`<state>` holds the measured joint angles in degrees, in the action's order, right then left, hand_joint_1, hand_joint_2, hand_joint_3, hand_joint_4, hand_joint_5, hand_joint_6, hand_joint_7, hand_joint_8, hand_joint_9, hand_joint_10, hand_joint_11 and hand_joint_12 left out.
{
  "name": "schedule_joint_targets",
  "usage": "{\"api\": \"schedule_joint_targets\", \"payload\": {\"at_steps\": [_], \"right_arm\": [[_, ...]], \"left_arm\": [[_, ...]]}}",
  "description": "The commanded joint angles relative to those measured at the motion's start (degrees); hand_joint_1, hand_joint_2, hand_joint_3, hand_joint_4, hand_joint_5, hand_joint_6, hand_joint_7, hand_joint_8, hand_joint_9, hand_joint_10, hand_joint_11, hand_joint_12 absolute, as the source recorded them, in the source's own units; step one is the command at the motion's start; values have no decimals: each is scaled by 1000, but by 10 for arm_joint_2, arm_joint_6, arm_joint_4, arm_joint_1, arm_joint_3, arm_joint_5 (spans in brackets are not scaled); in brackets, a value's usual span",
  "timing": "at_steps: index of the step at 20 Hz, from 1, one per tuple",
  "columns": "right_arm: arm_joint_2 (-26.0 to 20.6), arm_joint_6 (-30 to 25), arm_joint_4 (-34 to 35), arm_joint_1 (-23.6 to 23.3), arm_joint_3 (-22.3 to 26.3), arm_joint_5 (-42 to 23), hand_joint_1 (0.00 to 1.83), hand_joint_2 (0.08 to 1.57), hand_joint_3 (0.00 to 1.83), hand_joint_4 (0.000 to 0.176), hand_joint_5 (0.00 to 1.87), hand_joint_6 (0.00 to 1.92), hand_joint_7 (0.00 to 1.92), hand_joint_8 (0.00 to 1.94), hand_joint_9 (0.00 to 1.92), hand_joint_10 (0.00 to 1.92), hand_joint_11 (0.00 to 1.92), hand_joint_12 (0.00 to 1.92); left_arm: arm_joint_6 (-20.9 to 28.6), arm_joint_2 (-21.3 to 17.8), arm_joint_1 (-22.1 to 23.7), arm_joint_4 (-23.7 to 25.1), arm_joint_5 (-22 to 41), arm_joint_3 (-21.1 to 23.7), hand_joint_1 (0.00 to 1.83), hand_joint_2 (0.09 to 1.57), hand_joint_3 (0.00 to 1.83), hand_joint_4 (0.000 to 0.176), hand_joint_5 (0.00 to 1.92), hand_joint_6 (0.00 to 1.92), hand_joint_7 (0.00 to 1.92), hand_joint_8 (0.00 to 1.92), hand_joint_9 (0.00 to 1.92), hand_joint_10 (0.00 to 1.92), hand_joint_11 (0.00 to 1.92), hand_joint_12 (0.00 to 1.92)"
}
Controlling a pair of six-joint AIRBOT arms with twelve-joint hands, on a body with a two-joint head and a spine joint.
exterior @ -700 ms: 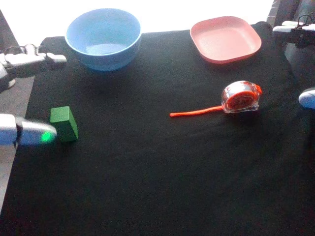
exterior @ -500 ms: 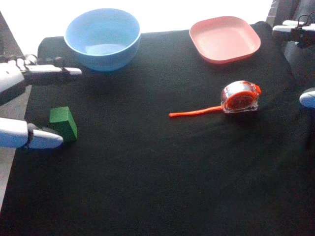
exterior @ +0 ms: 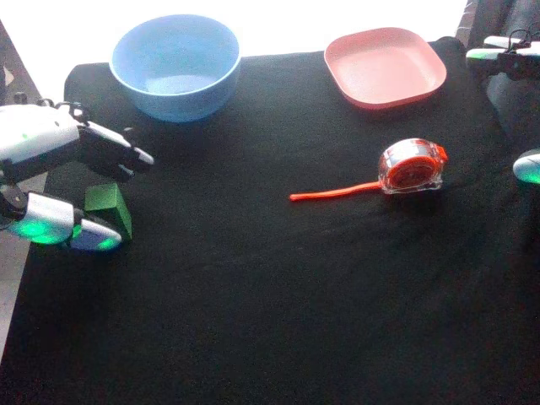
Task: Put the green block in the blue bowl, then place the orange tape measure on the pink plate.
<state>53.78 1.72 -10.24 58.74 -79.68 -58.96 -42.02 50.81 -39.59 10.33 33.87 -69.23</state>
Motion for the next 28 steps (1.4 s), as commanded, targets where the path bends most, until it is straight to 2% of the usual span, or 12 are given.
{"api": "schedule_joint_targets", "payload": {"at_steps": [1, 9, 10, 11, 12, 14, 19, 20, 22, 23, 26, 28], "right_arm": [[1, -6, 25, -7, -4, -60, 812, 1053, 1, 106, 290, 2, 169, 4, 229, 5, 0, 745], [2, -8, 23, -7, -4, -59, 838, 1055, 0, 99, 286, 2, 185, 5, 249, 8, 6, 768], [2, -8, 23, -7, -4, -59, 830, 1059, 0, 91, 290, 3, 190, 5, 255, 9, 16, 777], [2, -8, 24, -7, -4, -59, 826, 1059, 0, 93, 290, 3, 191, 5, 255, 8, 15, 777], [2, -8, 24, -7, -4, -59, 787, 1067, 1, 96, 289, 1, 200, 3, 259, 5, 2, 796], [2, -8, 24, -7, -4, -59, 794, 1073, 2, 100, 287, 0, 198, 1, 254, 1, 0, 803], [2, -9, 24, -7, -4, -59, 815, 1081, 1, 83, 296, 1, 200, 1, 251, 2, 0, 813], [2, -9, 24, -7, -4, -59, 815, 1076, 0, 87, 297, 1, 199, 0, 250, 1, 0, 813], [2, -9, 24, -7, -4, -59, 819, 1077, 0, 87, 297, 1, 199, 0, 251, 1, 0, 812], [3, -9, 24, -7, -4, -59, 805, 1075, 0, 88, 296, 1, 201, 1, 255, 3, 0, 814], [8, -9, 24, -7, -7, -59, 800, 1076, 0, 87, 303, 3, 208, 3, 265, 5, 6, 821], [10, -9, 24, -7, -10, -59, 798, 1073, 0, 75, 315, 6, 215, 4, 277, 8, 21, 822]], "left_arm": [[2, -4, 8, -11, 55, -3, 952, 992, 6, 0, 670, 9, 833, 10, 807, 34, 203, 1259], [1, 1, 52, 44, 4, -6, 1144, 1032, 2, 0, 818, 7, 997, 14, 1003, 68, 396, 1316], [0, 2, 54, 45, 3, -6, 1315, 1057, 1, 0, 886, 13, 1053, 683, 1054, 85, 419, 1359], [-1, 2, 55, 45, 3, -6, 1259, 1072, 13, 0, 975, 669, 1096, 845, 1127, 117, 525, 1286], [-3, 2, 57, 45, 3, -6, 1358, 1084, 4, 0, 1066, 573, 1051, 923, 967, 1046, 589, 1361], [-4, 1, 60, 45, 1, -6, 1380, 1110, 2, 0, 1084, 466, 969, 1105, 893, 1360, 652, 1443], [-6, -4, 74, 33, 33, -7, 1382, 1100, 1, 0, 999, 737, 1032, 919, 913, 1264, 722, 1249], [-17, -6, 91, 21, 47, -10, 1253, 1063, 0, 0, 1122, 664, 1099, 877, 1103, 567, 798, 1214], [-21, -4, 105, 10, 52, -18, 1273, 1073, 3, 0, 1190, 408, 1034, 1104, 1019, 1017, 797, 1586], [-23, 0, 116, -1, 56, -28, 1264, 1097, 4, 0, 1043, 791, 993, 1061, 876, 1502, 773, 1851], [-23, 27, 163, -30, 59, -72, 1257, 1071, 0, 0, 1273, 332, 975, 1124, 880, 961, 603, 1577], [-34, 52, 201, -35, 33, -101, 1354, 1064, 0, 0, 1074, 676, 1127, 704, 1019, 1106, 791, 1335]]}}
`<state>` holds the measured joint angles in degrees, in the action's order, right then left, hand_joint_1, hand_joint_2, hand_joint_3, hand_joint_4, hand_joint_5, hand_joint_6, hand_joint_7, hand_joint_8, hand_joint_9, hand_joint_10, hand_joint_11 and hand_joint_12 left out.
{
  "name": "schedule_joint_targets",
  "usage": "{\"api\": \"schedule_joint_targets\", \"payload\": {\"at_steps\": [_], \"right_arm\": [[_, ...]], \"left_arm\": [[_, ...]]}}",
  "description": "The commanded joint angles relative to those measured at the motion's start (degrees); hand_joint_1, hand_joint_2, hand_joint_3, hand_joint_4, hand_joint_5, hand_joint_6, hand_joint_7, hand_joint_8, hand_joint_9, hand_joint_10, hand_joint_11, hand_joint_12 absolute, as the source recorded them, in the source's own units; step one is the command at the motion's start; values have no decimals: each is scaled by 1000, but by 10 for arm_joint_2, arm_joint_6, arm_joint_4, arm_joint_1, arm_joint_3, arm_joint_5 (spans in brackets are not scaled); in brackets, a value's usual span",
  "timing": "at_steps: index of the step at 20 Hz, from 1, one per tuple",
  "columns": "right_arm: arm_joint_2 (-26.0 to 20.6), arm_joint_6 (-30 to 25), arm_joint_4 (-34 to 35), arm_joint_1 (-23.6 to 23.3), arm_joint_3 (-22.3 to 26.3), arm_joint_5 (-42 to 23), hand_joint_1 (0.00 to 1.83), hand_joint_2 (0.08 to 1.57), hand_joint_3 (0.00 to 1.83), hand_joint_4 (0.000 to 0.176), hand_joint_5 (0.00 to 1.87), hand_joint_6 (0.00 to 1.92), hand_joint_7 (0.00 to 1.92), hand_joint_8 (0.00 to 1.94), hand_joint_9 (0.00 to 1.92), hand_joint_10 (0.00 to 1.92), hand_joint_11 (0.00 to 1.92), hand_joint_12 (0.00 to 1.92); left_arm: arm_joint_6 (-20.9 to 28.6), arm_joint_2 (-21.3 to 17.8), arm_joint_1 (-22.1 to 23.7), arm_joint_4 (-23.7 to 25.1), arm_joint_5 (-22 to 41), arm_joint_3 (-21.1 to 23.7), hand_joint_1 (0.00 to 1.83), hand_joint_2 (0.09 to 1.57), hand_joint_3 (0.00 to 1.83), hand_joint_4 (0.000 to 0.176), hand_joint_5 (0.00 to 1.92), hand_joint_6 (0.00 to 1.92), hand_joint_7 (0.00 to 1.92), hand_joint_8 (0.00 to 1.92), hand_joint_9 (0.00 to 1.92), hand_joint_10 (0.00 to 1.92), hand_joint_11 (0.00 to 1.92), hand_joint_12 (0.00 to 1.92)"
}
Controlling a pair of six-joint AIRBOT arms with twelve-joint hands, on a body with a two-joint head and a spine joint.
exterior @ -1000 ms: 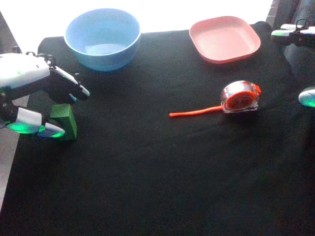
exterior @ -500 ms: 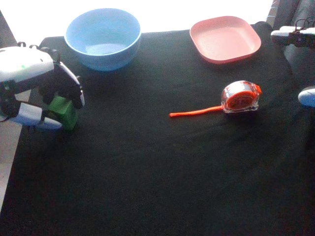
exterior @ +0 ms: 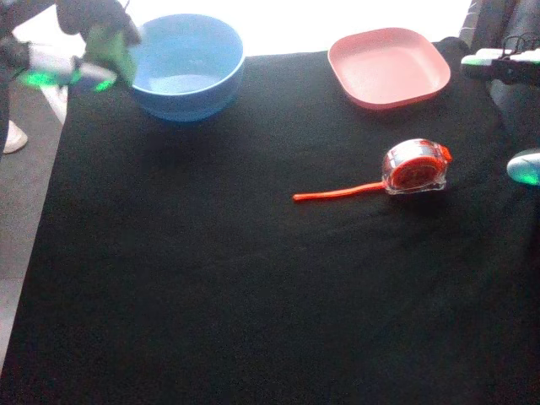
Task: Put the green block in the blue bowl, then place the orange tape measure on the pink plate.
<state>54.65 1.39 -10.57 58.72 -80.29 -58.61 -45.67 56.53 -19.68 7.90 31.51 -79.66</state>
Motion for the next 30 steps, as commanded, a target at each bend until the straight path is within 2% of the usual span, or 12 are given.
{"api": "schedule_joint_targets", "payload": {"at_steps": [1, 8, 10, 11, 12, 13, 15, 19, 25, 27, 29, 30], "right_arm": [[2, -6, 27, -7, -6, -62, 792, 1074, 0, 81, 314, 4, 212, 2, 270, 4, 6, 821], [16, -14, 19, -10, -23, -63, 777, 1074, 0, 74, 324, 4, 217, 4, 287, 6, 44, 837], [19, -19, 16, -10, -26, -63, 820, 1076, 1, 71, 325, 3, 224, 5, 295, 7, 42, 840], [19, -19, 14, -11, -28, -63, 805, 1082, 3, 77, 318, 0, 222, 3, 287, 3, 28, 837], [20, -19, 13, -13, -29, -63, 801, 1086, 4, 90, 305, 0, 222, 2, 271, 0, 11, 833], [22, -19, 11, -16, -31, -63, 796, 1095, 5, 86, 300, 0, 226, 2, 268, 0, 1, 821], [23, -19, 6, -23, -32, -63, 822, 1087, 0, 70, 304, 2, 240, 6, 279, 4, 1, 823], [23, -22, 0, -29, -32, -63, 757, 1092, 2, 68, 310, 3, 272, 10, 313, 12, 41, 834], [26, -35, -34, -56, -28, -63, 765, 1077, 0, 97, 338, 6, 253, 0, 320, 2, 121, 734], [29, -35, -45, -65, -29, -62, 785, 1057, 0, 80, 354, 2, 287, 2, 367, 7, 160, 771], [31, -35, -56, -74, -30, -61, 789, 1051, 1, 95, 349, 0, 309, 0, 449, 12, 248, 845], [31, -35, -61, -78, -31, -57, 813, 1048, 0, 76, 373, 0, 313, 0, 424, 2, 181, 900]], "left_arm": [[-11, 12, 19, -16, 37, -12, 1380, 1057, 0, 0, 1030, 735, 1188, 566, 1054, 1130, 852, 1260], [-22, 153, 54, -29, -101, -166, 1387, 1041, 2, 0, 1060, 713, 1201, 555, 1096, 1006, 901, 1002], [-22, 174, 56, -19, -120, -185, 1245, 1087, 2, 0, 962, 905, 1125, 838, 1100, 419, 795, 1084], [-22, 183, 57, -11, -130, -193, 1115, 1104, 2, 0, 981, 952, 1058, 373, 1105, 266, 744, 1102], [-22, 191, 58, -6, -137, -200, 911, 1049, 0, 0, 843, 353, 1014, 150, 1080, 203, 691, 1193], [-22, 197, 60, -3, -141, -205, 844, 1037, 0, 0, 828, 114, 993, 59, 1050, 162, 658, 1293], [-23, 197, 65, 4, -130, -200, 777, 1026, 0, 0, 728, 5, 892, 2, 911, 84, 423, 1403], [-23, 157, 68, 27, -64, -139, 702, 1015, 0, 52, 663, 1, 798, 0, 831, 49, 333, 1388], [-22, 40, 7, 22, 127, 3, 803, 1013, 0, 15, 640, 0, 704, 0, 783, 21, 295, 1342], [-22, 6, -32, 8, 175, 38, 791, 997, 0, 1, 646, 0, 725, 2, 780, 14, 296, 1278], [-22, -25, -84, -15, 222, 72, 731, 1034, 2, 7, 603, 0, 656, 0, 732, 1, 283, 1101], [-21, -37, -111, -26, 246, 87, 792, 1029, 0, 27, 597, 0, 624, 0, 655, 0, 233, 1013]]}}
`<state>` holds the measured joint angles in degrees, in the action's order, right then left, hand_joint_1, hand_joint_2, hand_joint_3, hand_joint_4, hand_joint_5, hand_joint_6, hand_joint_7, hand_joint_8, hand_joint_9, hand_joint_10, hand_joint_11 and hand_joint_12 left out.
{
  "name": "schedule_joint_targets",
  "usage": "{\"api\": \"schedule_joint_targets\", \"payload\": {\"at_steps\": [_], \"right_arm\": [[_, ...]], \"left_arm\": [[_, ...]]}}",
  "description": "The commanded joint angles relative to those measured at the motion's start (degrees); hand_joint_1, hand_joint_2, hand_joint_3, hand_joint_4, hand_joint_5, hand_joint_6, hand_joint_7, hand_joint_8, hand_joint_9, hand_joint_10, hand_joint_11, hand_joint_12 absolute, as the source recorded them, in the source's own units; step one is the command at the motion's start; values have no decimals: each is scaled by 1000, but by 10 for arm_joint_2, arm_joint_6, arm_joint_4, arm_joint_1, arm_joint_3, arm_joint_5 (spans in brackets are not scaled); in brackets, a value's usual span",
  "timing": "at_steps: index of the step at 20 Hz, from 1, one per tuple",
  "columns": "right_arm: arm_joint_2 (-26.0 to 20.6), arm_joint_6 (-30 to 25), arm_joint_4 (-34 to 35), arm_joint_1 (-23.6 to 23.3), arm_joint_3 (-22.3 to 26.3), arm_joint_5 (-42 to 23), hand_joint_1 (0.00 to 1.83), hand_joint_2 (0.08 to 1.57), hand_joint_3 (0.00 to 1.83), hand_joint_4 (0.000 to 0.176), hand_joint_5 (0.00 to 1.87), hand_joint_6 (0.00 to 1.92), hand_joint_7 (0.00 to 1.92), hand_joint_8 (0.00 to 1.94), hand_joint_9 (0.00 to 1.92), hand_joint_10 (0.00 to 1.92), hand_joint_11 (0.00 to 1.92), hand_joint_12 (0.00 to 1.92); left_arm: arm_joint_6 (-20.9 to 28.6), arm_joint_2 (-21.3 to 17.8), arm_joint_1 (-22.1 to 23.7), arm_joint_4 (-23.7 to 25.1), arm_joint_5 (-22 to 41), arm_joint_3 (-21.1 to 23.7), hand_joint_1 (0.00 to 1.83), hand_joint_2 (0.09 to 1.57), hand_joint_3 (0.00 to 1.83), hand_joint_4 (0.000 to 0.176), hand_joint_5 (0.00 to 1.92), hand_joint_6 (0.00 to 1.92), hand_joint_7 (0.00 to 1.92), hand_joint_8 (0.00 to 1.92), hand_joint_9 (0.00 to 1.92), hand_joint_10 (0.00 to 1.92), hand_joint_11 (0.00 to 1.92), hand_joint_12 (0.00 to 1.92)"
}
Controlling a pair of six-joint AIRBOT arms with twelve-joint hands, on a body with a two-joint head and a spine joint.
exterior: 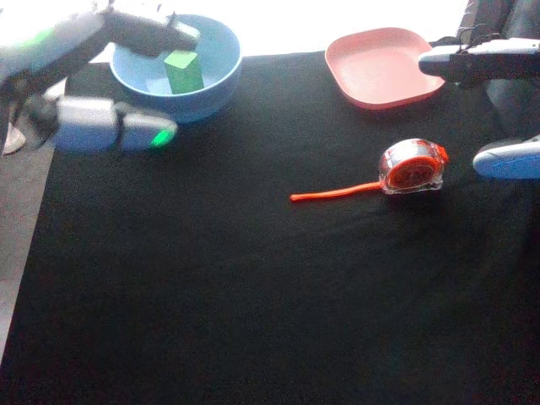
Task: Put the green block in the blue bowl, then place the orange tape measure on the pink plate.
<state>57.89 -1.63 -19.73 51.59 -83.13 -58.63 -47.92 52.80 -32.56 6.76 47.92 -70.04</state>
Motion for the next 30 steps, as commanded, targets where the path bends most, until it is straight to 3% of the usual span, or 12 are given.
{"api": "schedule_joint_targets", "payload": {"at_steps": [1, 2, 5, 7, 9, 13, 17, 21, 23, 25, 26, 30], "right_arm": [[2, -5, 23, -13, -5, -49, 832, 1045, 0, 67, 386, 3, 315, 0, 411, 0, 153, 909], [6, -5, 15, -17, -8, -38, 849, 1059, 0, 56, 385, 1, 326, 0, 421, 2, 132, 963], [18, -19, -5, -20, -22, -14, 941, 1052, 0, 107, 376, 0, 332, 1, 392, 2, 116, 936], [30, -33, -28, -30, -35, 9, 1059, 1027, 0, 40, 447, 0, 395, 0, 382, 0, 90, 772], [50, -41, -82, -68, -49, 48, 1025, 1027, 0, 51, 513, 0, 459, 0, 433, 1, 139, 725], [82, -47, -129, -96, -70, 74, 1117, 998, 0, 58, 677, 3, 643, 5, 644, 17, 242, 1037], [90, -48, -148, -102, -78, 90, 1141, 998, 0, 13, 747, 0, 761, 1, 746, 2, 428, 863], [97, -48, -154, -103, -89, 107, 1284, 981, 0, 0, 875, 2, 962, 20, 916, 42, 446, 1100], [104, -48, -154, -103, -97, 115, 1363, 1070, 7, 0, 920, 7, 1019, 904, 1007, 93, 540, 1255], [109, -48, -154, -103, -102, 121, 1465, 1070, 5, 0, 990, 6, 979, 919, 983, 973, 689, 1307], [111, -48, -154, -103, -103, 123, 1404, 1087, 1, 0, 1063, 380, 976, 1027, 982, 1184, 727, 1371], [117, -48, -154, -102, -104, 127, 1273, 1114, 0, 0, 1042, 599, 983, 1246, 998, 1241, 880, 1589]], "left_arm": [[5, -15, -12, -27, 107, 9, 839, 1025, 0, 46, 594, 0, 585, 0, 595, 0, 173, 977], [9, -29, -41, -38, 130, 27, 815, 1002, 0, 57, 616, 1, 597, 1, 595, 2, 221, 946], [10, -45, -98, -72, 172, 53, 729, 1002, 2, 64, 539, 0, 493, 0, 430, 0, 22, 918], [11, -45, -122, -94, 190, 58, 730, 1027, 4, 61, 523, 1, 473, 0, 410, 0, 0, 1028], [19, -46, -143, -112, 204, 60, 779, 1042, 3, 51, 529, 1, 462, 1, 390, 2, 0, 657], [22, -44, -162, -137, 220, 59, 806, 1074, 2, 28, 529, 0, 479, 2, 417, 7, 0, 872], [22, -41, -162, -137, 221, 60, 857, 1072, 0, 46, 522, 0, 496, 2, 451, 5, 0, 461], [22, -37, -162, -137, 222, 60, 794, 1062, 0, 33, 540, 1, 517, 0, 447, 0, 0, 742], [23, -37, -163, -137, 223, 60, 748, 1060, 0, 49, 536, 0, 516, 0, 442, 0, 0, 840], [23, -37, -163, -137, 225, 60, 742, 1060, 1, 50, 538, 0, 519, 0, 442, 1, 0, 817], [24, -37, -164, -137, 226, 60, 759, 1058, 0, 42, 543, 1, 523, 1, 444, 1, 0, 765], [28, -37, -166, -137, 229, 60, 784, 1059, 0, 22, 557, 1, 549, 2, 472, 3, 0, 563]]}}
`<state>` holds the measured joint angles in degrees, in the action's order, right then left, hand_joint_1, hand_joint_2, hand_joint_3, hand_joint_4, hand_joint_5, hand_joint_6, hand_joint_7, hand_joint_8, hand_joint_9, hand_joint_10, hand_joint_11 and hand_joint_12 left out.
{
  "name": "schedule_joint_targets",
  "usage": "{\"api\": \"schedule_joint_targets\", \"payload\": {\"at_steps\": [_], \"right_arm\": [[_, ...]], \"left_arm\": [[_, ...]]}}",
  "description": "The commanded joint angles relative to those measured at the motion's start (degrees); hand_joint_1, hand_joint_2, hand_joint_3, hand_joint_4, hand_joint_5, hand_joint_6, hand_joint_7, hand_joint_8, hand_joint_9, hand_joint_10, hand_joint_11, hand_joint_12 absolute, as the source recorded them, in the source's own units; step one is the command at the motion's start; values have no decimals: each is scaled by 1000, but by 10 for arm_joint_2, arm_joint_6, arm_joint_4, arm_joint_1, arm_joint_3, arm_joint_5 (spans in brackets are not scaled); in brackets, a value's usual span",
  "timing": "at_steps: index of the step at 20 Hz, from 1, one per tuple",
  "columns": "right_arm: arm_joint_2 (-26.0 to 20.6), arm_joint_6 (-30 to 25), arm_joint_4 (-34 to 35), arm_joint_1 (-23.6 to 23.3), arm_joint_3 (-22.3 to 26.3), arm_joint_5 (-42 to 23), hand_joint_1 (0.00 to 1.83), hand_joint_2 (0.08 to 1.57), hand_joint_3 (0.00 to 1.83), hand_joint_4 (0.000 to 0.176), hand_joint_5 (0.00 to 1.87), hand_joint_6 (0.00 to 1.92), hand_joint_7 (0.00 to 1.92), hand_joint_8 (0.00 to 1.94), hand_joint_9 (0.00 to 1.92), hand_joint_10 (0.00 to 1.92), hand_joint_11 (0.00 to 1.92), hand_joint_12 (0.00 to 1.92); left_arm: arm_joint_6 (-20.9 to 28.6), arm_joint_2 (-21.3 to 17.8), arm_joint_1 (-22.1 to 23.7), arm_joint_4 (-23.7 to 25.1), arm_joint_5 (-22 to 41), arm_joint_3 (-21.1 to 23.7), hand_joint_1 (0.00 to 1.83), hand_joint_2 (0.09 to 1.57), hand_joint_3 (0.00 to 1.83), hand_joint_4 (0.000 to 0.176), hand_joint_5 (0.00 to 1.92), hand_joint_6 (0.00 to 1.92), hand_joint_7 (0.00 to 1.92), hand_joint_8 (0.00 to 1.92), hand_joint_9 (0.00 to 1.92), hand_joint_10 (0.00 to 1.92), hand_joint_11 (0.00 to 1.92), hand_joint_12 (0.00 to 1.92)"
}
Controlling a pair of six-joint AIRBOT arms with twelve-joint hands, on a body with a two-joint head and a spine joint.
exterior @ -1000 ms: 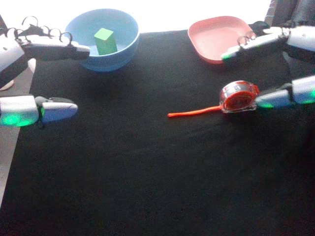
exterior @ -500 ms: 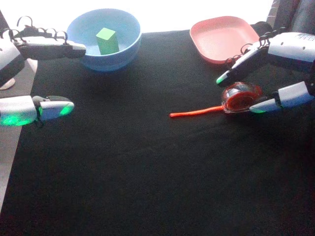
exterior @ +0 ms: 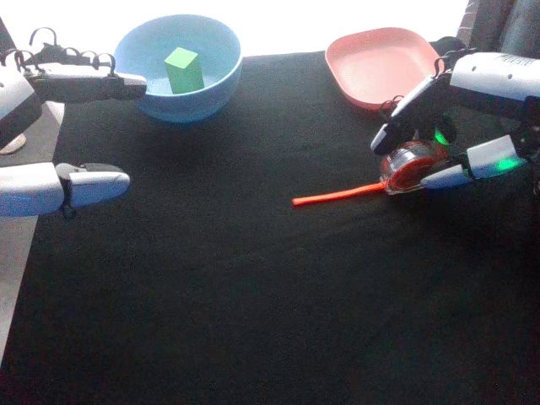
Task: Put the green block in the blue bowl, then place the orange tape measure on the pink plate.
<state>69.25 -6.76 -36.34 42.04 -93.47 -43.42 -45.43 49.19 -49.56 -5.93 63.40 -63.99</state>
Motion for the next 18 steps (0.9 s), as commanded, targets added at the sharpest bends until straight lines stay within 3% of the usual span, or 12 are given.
{"api": "schedule_joint_targets", "payload": {"at_steps": [1, 3, 4, 6, 7, 8, 11, 13, 14, 16, 17, 18], "right_arm": [[3, 3, 13, -7, 0, -25, 1361, 1110, 0, 0, 1034, 587, 952, 1119, 954, 1271, 863, 1399], [0, -7, 17, -7, 0, -34, 1388, 1071, 0, 0, 1168, 540, 987, 878, 992, 1195, 866, 1280], [-3, -13, 25, -7, 1, -47, 1387, 1065, 1, 0, 1122, 763, 1101, 602, 965, 1171, 800, 1221], [-12, -16, 46, -7, 8, -72, 1390, 1084, 0, 0, 1096, 546, 1043, 879, 944, 1307, 863, 1462], [-21, -16, 62, -7, 13, -87, 1245, 1004, 0, 0, 1283, 415, 1073, 1394, 1083, 1581, 1040, 1796], [-30, -16, 73, -7, 16, -99, 1245, 1004, 0, 0, 1283, 415, 1073, 1394, 1083, 1581, 1040, 1796], [-50, -16, 104, -8, 19, -123, 1229, 978, 0, 0, 1345, 338, 1009, 1935, 1164, 1918, 1311, 1920], [-55, -15, 126, -16, 11, -129, 1298, 1034, 0, 0, 1352, 92, 1109, 1073, 1052, 1797, 1119, 1887], [-55, -8, 127, -37, 3, -127, 1298, 1040, 0, 0, 1357, 48, 1099, 1079, 978, 1837, 1007, 1914], [-48, 1, 127, -68, -19, -111, 1295, 1023, 0, 0, 1390, 47, 1152, 915, 958, 1382, 865, 1595], [-37, 9, 126, -87, -34, -98, 1295, 1023, 0, 0, 1390, 47, 1152, 915, 958, 1382, 865, 1595], [-25, 13, 124, -102, -49, -85, 1383, 1028, 2, 0, 1114, 656, 1212, 605, 1093, 997, 960, 1154]], "left_arm": [[4, -1, 3, -11, 75, -1, 779, 1059, 0, 24, 565, 3, 563, 5, 490, 7, 0, 522], [5, -2, -4, -14, 79, -1, 786, 1062, 0, 24, 574, 1, 577, 2, 509, 4, 0, 503], [6, -2, -7, -16, 81, 0, 780, 1065, 0, 25, 578, 0, 574, 0, 511, 0, 0, 587], [7, -2, -8, -18, 83, 0, 771, 1065, 0, 25, 586, 1, 581, 1, 505, 8, 0, 535], [7, -2, -9, -18, 84, 0, 762, 1062, 0, 23, 596, 3, 600, 5, 543, 15, 0, 497], [7, -2, -9, -19, 85, 0, 762, 1062, 0, 23, 596, 3, 600, 5, 543, 15, 0, 497], [7, -2, -14, -21, 88, 1, 798, 1055, 0, 11, 613, 4, 608, 1, 558, 2, 38, 599], [8, -2, -15, -21, 89, 1, 812, 1052, 0, 18, 620, 5, 609, 1, 556, 1, 15, 593], [8, -3, -15, -22, 90, 1, 816, 1055, 0, 0, 626, 7, 618, 4, 568, 6, 23, 596], [10, -3, -19, -24, 91, 1, 800, 1057, 0, 0, 643, 1, 626, 0, 569, 1, 85, 569], [10, -3, -19, -24, 90, 1, 800, 1057, 0, 0, 643, 1, 626, 0, 569, 1, 85, 569], [10, -2, -19, -24, 90, 1, 781, 1056, 0, 8, 639, 0, 615, 0, 546, 1, 113, 642]]}}
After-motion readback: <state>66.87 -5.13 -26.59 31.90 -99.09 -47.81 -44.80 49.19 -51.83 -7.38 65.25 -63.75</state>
